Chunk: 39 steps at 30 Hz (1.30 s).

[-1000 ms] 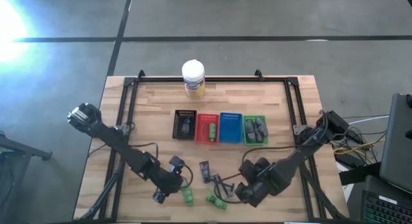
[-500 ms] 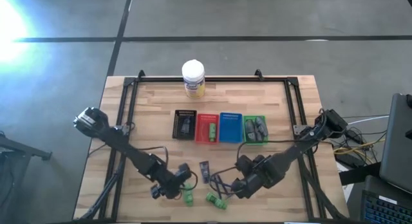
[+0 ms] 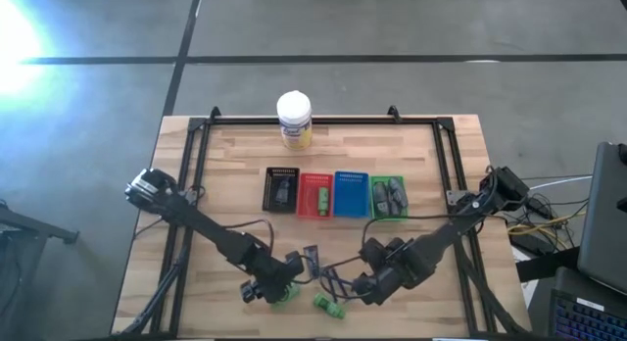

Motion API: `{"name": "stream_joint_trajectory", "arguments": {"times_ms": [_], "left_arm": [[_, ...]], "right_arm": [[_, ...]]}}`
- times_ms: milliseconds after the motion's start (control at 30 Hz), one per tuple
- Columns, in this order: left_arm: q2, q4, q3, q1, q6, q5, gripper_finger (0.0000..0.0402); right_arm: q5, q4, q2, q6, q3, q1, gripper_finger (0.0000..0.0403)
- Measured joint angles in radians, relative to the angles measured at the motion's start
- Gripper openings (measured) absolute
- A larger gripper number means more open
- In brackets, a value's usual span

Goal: Pick & Place Travel size toiletries
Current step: Put the green shampoo bottle into the red basket

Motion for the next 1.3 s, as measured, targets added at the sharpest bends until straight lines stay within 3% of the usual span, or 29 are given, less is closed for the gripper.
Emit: {"name": "stream_joint_trajectory", "arguments": {"times_ms": [133,400,633,733,1067,1300], "left_arm": [[0.036,-0.052,0.053,0.000,-0.027,0.002,0.0245],[-0.005,-0.180,0.138,0.000,-0.366,-0.070,0.0245],[-0.034,-0.308,0.128,0.018,-0.996,-0.091,0.0245],[-0.034,-0.312,0.113,0.003,-1.170,-0.083,0.0245],[-0.025,-0.212,0.113,-0.125,-1.383,-0.226,0.0245],[-0.020,-0.199,0.114,-0.158,-1.411,-0.452,0.0245]], "right_arm": [[0.000,-0.001,0.000,0.013,0.000,0.001,0.0305],[0.010,-0.001,0.000,0.031,-0.004,0.012,0.0292],[0.011,-0.047,0.000,0.136,-0.010,0.011,0.0310],[0.011,-0.081,0.000,0.191,-0.011,0.011,0.0322],[0.011,-0.133,0.000,0.248,-0.012,0.013,0.0354],[0.011,-0.136,0.000,0.304,-0.012,0.013,0.0356]]}}
